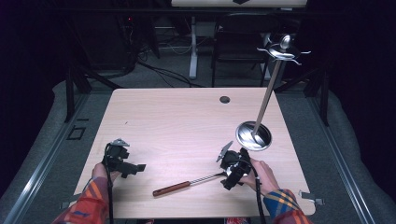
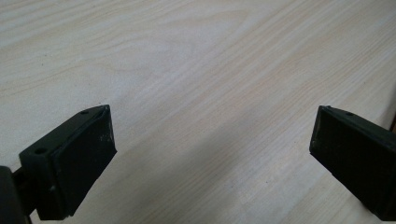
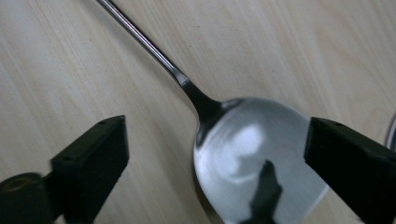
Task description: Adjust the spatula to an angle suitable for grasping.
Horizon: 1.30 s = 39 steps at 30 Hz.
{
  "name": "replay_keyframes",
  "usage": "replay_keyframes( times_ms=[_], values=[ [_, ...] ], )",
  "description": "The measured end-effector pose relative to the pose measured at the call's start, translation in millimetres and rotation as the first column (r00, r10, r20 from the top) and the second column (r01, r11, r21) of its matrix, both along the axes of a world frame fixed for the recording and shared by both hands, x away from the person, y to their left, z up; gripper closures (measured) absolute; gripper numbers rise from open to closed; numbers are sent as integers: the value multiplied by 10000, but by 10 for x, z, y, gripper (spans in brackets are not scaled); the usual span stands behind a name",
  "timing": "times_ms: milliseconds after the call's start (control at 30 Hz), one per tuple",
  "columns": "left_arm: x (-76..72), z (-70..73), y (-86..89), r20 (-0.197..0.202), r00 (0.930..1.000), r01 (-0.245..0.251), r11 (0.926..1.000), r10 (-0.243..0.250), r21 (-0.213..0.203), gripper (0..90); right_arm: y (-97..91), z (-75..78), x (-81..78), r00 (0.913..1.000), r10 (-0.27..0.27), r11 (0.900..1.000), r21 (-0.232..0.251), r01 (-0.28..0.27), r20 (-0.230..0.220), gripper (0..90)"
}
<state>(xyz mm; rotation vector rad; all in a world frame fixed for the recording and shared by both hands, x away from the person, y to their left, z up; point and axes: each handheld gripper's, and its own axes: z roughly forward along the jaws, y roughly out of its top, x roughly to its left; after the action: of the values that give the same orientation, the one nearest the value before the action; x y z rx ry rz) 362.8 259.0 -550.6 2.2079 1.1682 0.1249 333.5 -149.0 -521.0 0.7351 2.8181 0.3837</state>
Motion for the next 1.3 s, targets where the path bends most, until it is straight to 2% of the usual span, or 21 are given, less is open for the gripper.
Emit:
replay_keyframes(
  times_ms=[33,67,100,133,233,300,333,400,433,467,533,567,600,633,733,867,1200,1233,1267,1300],
  values=[
    [1,7,0,-7,10000,-23,10000,23,29,0,110,-73,31,9982,538,9982,-235,-545,-272,170],
    [3,10,1,7,10000,-38,10000,38,43,0,144,-106,38,9975,640,9978,-164,-645,-312,210],
    [3,13,2,15,10000,-67,10000,67,35,0,144,-106,38,9975,640,9978,-164,-645,-312,210],
    [4,10,-3,-3,10000,-95,9999,95,34,1,238,-149,68,9955,907,9940,-590,-923,-289,284],
    [10,10,-10,-50,10000,-71,9999,71,92,1,303,-162,98,9929,1167,9886,-927,-1183,-232,353],
    [-3,30,-19,134,9998,-145,9998,144,101,1,402,-161,115,9867,1607,9845,-665,-1620,-241,460],
    [-3,30,-19,134,9998,-145,9998,144,101,1,421,-158,119,9854,1682,9838,-583,-1696,-279,477],
    [-6,63,-8,417,9986,-336,9994,335,4,1,448,-145,130,9820,1857,9798,-686,-1877,-346,503],
    [0,70,-5,518,9981,-331,9994,332,-30,1,482,-152,142,9798,1957,9785,-584,-1979,-423,540],
    [5,68,-10,587,9975,-399,9992,400,-39,2,528,-143,157,9743,2198,9731,-602,-2226,-498,604],
    [6,66,-11,536,9979,-371,9993,371,-2,2,538,-139,159,9722,2296,9709,-590,-2321,-462,620],
    [-10,75,-18,468,9984,-312,9995,313,-20,2,562,-143,150,9689,2401,9684,-541,-2433,-594,663],
    [-10,75,-18,468,9984,-312,9995,313,-20,2,562,-143,150,9689,2401,9684,-541,-2433,-594,663],
    [-20,94,-18,563,9980,-273,9996,274,-19,2,577,-153,142,9655,2537,9641,-654,-2573,-593,701],
    [-19,94,-17,540,9982,-275,9996,274,20,2,573,-167,125,9618,2694,9600,-660,-2722,-489,705],
    [-33,112,-5,677,9967,-439,9990,438,8,2,557,-165,89,9566,2888,9523,-917,-2912,-387,733],
    [-25,109,8,663,9968,-458,9989,454,38,2,507,-165,67,9623,2715,9561,-1094,-2719,-185,776],
    [-23,108,5,647,9969,-462,9989,458,46,2,482,-156,59,9673,2537,9603,-1199,-2520,-16,804],
    [-23,109,1,658,9968,-459,9989,453,65,2,469,-143,56,9684,2494,9619,-1166,-2472,37,847],
    [-23,111,0,666,9969,-434,9990,429,70,2,450,-123,58,9709,2392,9649,-1135,-2369,68,852]
  ],
)
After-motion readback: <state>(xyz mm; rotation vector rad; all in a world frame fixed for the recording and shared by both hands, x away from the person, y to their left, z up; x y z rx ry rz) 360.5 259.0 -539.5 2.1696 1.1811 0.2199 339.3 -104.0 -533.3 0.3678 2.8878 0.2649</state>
